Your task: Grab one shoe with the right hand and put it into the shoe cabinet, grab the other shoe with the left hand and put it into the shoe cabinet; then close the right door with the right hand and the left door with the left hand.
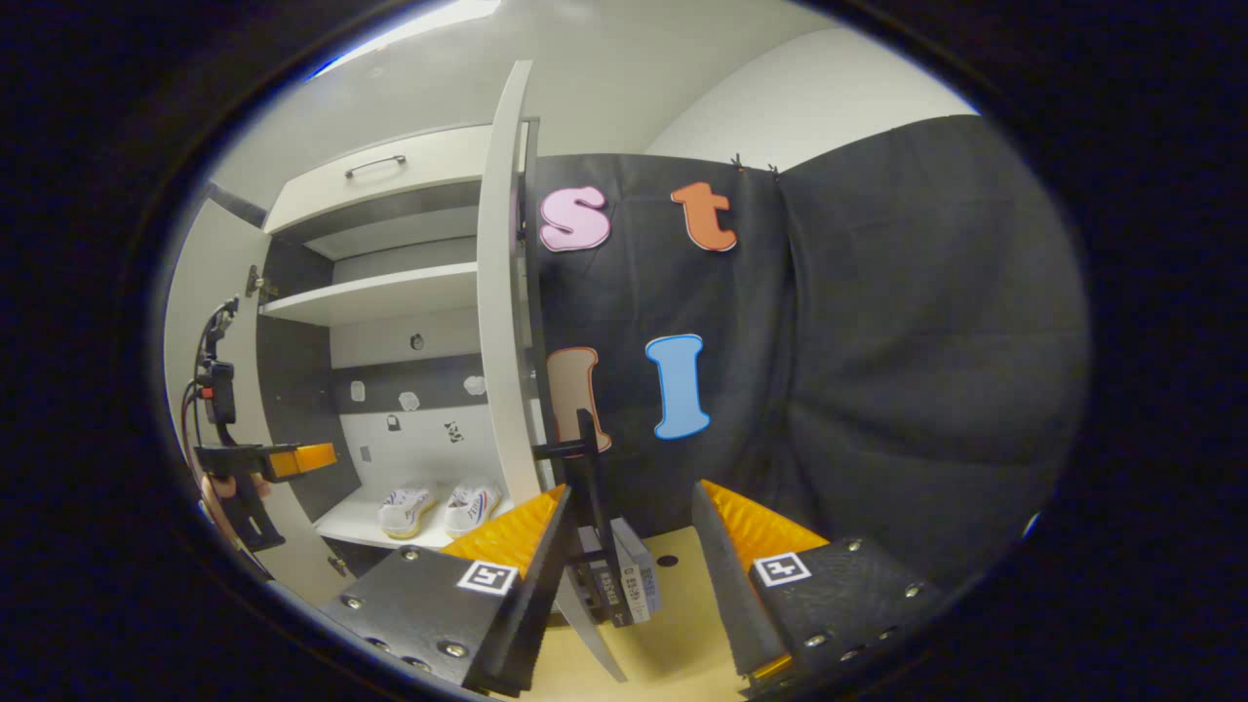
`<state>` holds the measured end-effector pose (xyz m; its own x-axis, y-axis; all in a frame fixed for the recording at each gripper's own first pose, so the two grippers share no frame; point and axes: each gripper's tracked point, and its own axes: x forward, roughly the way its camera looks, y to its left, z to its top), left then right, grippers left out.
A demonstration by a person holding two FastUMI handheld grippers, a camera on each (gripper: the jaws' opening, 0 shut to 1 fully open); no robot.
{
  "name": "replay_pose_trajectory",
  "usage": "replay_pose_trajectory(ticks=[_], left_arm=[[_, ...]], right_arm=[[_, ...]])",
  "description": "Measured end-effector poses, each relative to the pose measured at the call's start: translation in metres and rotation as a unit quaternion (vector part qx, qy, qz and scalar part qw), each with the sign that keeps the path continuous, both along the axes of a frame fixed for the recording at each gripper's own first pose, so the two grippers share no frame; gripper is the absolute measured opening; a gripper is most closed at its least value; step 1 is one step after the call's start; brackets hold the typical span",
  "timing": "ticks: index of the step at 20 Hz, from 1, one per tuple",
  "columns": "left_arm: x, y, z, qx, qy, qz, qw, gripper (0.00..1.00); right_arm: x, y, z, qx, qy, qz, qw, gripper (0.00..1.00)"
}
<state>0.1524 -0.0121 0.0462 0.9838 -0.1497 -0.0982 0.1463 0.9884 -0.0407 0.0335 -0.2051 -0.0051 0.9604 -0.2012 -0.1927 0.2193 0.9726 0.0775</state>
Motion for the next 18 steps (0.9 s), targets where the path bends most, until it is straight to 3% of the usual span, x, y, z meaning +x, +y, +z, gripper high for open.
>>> replay_pose_trajectory(ticks=[6,16,18], left_arm=[[-0.061,-0.006,0.048,0.024,-0.052,0.003,0.998,0.96],[-0.126,0.012,0.074,0.028,-0.059,0.046,0.997,0.96],[-0.134,0.023,0.077,0.029,-0.060,0.063,0.996,0.93]], right_arm=[[0.003,0.022,0.003,-0.020,0.006,0.049,0.999,0.73],[0.012,0.082,0.002,-0.001,0.011,0.137,0.991,0.73],[0.015,0.094,0.001,0.002,0.012,0.152,0.988,0.73]])
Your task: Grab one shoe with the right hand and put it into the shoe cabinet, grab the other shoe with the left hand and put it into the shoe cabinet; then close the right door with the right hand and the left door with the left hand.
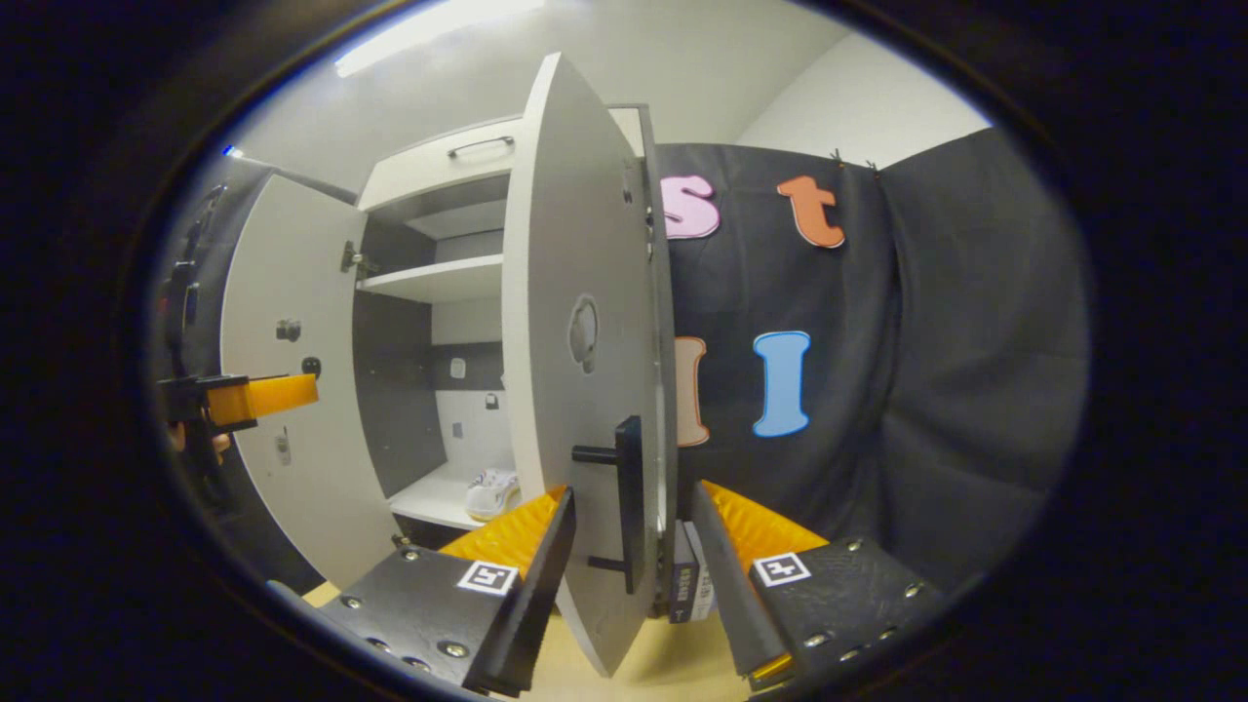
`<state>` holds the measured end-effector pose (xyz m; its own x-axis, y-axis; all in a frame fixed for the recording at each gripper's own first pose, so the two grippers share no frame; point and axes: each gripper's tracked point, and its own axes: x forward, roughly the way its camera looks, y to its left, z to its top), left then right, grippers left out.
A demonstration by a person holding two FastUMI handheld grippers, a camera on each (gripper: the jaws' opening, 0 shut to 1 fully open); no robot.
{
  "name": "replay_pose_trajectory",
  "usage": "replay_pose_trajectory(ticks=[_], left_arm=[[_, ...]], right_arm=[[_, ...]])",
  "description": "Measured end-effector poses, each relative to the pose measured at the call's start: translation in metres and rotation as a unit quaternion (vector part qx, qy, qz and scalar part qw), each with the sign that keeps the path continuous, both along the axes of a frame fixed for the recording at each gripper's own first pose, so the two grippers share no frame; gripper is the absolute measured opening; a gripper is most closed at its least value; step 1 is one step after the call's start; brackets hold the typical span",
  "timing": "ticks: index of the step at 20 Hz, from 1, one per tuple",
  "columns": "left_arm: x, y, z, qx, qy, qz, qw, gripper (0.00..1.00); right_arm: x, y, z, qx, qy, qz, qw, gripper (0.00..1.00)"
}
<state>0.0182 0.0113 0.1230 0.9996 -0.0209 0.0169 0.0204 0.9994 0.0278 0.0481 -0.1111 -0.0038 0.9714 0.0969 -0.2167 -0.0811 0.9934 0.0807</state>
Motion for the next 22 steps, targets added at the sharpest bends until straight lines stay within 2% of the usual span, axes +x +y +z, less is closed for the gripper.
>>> replay_pose_trajectory(ticks=[1,2,3,8,11,13,17,20,22], left_arm=[[-0.003,0.006,0.001,0.000,-0.003,0.007,1.000,0.96],[-0.007,0.012,0.004,0.001,-0.006,0.016,1.000,0.93],[-0.012,0.018,0.004,0.002,-0.008,0.025,1.000,0.96],[-0.029,0.046,0.006,-0.004,-0.010,0.056,0.998,0.96],[-0.041,0.064,0.011,-0.008,-0.014,0.075,0.997,0.96],[-0.049,0.068,0.013,-0.013,-0.016,0.074,0.997,0.93],[-0.063,0.074,0.021,-0.018,-0.022,0.073,0.997,0.94],[-0.075,0.088,0.026,-0.009,-0.029,0.090,0.995,0.96],[-0.082,0.099,0.028,-0.006,-0.032,0.104,0.994,0.93]], right_arm=[[0.002,0.007,0.001,0.003,0.000,0.007,1.000,0.73],[0.003,0.014,0.000,0.006,0.002,0.014,1.000,0.73],[0.005,0.020,-0.001,0.009,0.002,0.020,1.000,0.73],[0.020,0.053,-0.004,0.018,0.003,0.042,0.999,0.73],[0.026,0.086,-0.007,0.035,0.008,0.075,0.996,0.73],[0.028,0.105,-0.009,0.040,0.010,0.088,0.995,0.73],[0.031,0.137,-0.008,0.052,0.010,0.110,0.992,0.73],[0.030,0.149,-0.007,0.059,0.006,0.122,0.991,0.73],[0.031,0.160,-0.003,0.062,0.004,0.127,0.990,0.73]])
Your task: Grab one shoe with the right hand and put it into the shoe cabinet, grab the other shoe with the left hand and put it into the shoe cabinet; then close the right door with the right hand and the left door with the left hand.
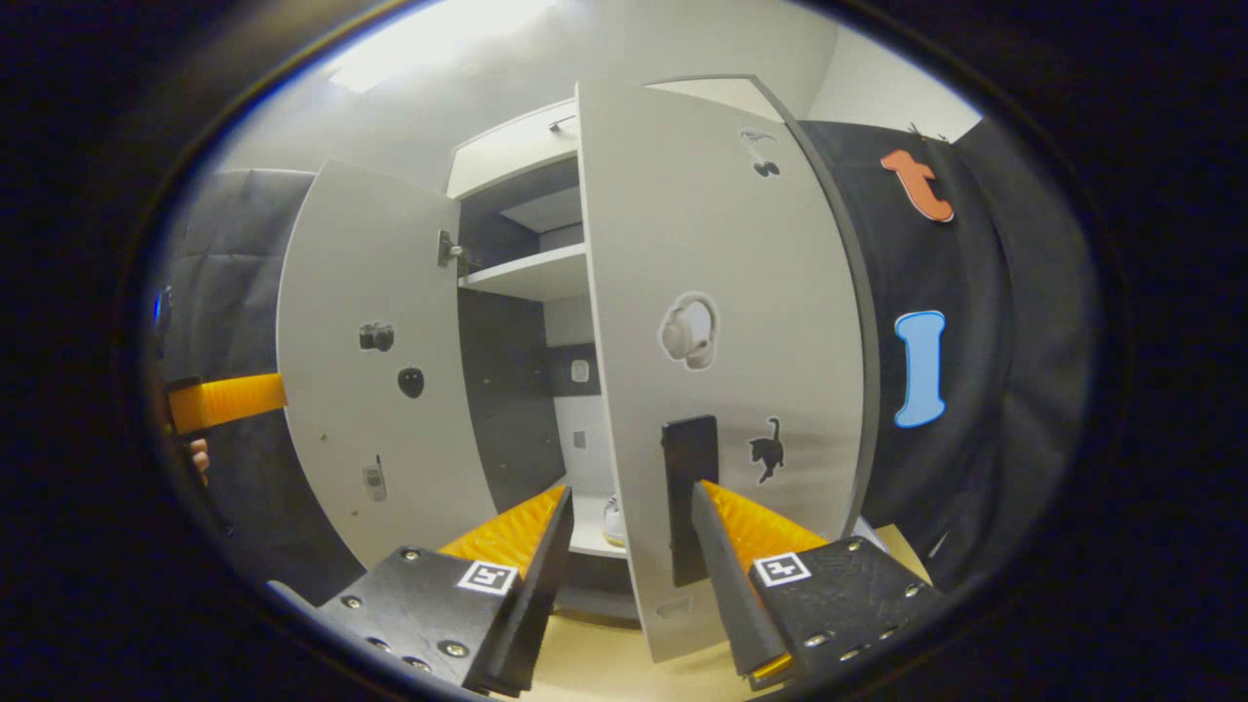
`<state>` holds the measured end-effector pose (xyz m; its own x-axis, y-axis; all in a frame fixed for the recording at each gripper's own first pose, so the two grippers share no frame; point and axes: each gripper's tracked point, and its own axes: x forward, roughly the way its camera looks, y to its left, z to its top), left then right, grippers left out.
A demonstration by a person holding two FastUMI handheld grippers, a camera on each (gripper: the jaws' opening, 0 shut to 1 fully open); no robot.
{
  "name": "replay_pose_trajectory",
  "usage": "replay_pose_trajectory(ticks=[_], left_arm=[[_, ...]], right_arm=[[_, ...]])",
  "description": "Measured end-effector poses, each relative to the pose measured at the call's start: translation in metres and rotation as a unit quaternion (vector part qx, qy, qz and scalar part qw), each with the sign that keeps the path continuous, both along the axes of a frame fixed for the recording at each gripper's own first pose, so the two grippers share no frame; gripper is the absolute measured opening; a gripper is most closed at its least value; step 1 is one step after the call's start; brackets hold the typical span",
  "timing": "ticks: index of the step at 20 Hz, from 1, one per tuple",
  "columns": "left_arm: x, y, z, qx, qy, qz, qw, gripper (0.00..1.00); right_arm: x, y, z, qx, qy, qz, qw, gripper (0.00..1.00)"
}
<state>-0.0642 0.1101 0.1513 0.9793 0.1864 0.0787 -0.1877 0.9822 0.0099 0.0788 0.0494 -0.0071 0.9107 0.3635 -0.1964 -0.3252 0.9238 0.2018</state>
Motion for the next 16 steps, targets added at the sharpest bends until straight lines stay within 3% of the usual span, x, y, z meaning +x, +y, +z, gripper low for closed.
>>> replay_pose_trajectory(ticks=[9,16], left_arm=[[-0.016,0.070,-0.009,-0.014,0.005,0.069,0.998,0.93],[-0.005,0.093,-0.023,-0.020,0.021,0.074,0.997,0.96]], right_arm=[[-0.008,0.021,0.003,0.004,-0.005,0.003,1.000,0.73],[-0.013,0.015,0.001,-0.004,-0.007,-0.017,1.000,0.73]])
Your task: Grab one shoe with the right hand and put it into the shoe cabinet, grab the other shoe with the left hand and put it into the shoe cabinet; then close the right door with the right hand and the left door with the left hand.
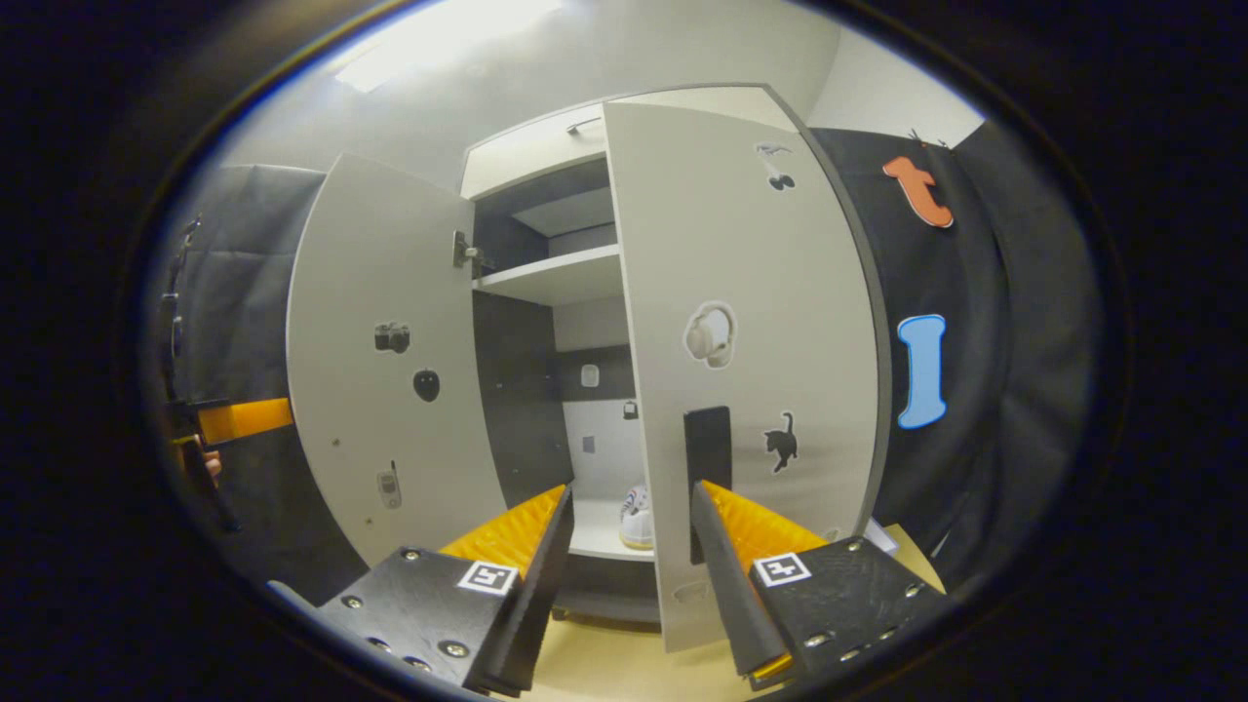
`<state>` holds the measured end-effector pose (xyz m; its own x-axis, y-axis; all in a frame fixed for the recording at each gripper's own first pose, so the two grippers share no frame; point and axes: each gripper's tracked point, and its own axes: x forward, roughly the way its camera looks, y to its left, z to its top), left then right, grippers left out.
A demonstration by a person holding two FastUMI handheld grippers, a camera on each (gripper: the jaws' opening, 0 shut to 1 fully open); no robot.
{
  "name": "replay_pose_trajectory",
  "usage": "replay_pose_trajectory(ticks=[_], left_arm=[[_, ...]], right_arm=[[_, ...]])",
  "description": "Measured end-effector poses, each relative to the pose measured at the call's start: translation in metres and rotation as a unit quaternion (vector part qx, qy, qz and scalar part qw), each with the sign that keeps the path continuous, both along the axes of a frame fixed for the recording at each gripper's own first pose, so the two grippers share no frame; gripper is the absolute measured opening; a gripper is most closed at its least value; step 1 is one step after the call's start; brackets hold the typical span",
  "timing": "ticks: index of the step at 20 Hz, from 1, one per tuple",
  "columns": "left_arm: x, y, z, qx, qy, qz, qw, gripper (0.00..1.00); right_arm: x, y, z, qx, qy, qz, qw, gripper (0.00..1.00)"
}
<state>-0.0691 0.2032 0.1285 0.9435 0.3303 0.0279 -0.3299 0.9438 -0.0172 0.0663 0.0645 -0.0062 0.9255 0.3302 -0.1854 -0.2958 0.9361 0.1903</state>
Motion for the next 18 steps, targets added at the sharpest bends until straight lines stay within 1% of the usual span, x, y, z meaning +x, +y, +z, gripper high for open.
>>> replay_pose_trajectory(ticks=[1,2,3,4,5,10,11,12,18], left_arm=[[0.001,0.002,-0.002,-0.001,0.002,-0.001,1.000,0.93],[0.002,0.003,-0.003,-0.002,0.003,-0.003,1.000,0.93],[0.004,0.003,-0.005,-0.003,0.004,-0.004,1.000,0.96],[0.006,0.003,-0.007,-0.006,0.006,-0.006,1.000,0.94],[0.011,0.003,-0.010,-0.010,0.010,-0.010,1.000,0.96],[0.018,0.004,-0.018,-0.024,0.012,-0.011,1.000,0.96],[0.017,0.004,-0.017,-0.027,0.010,-0.012,1.000,1.00],[0.017,0.004,-0.018,-0.030,0.010,-0.013,0.999,0.95],[0.018,0.005,-0.018,-0.049,0.005,-0.010,0.999,0.95]], right_arm=[[0.000,-0.001,0.000,-0.001,0.000,-0.003,1.000,0.73],[0.000,-0.002,-0.001,-0.001,0.001,-0.006,1.000,0.73],[0.000,-0.003,-0.003,-0.002,0.002,-0.009,1.000,0.73],[0.001,-0.004,-0.004,-0.002,0.003,-0.011,1.000,0.73],[0.002,-0.006,-0.006,-0.003,0.005,-0.012,1.000,0.73],[0.004,-0.012,-0.011,-0.005,0.010,-0.021,1.000,0.73],[0.005,-0.013,-0.013,-0.004,0.012,-0.021,1.000,0.73],[0.005,-0.013,-0.014,-0.003,0.014,-0.022,1.000,0.73],[0.006,-0.017,-0.016,-0.002,0.016,-0.023,1.000,0.73]])
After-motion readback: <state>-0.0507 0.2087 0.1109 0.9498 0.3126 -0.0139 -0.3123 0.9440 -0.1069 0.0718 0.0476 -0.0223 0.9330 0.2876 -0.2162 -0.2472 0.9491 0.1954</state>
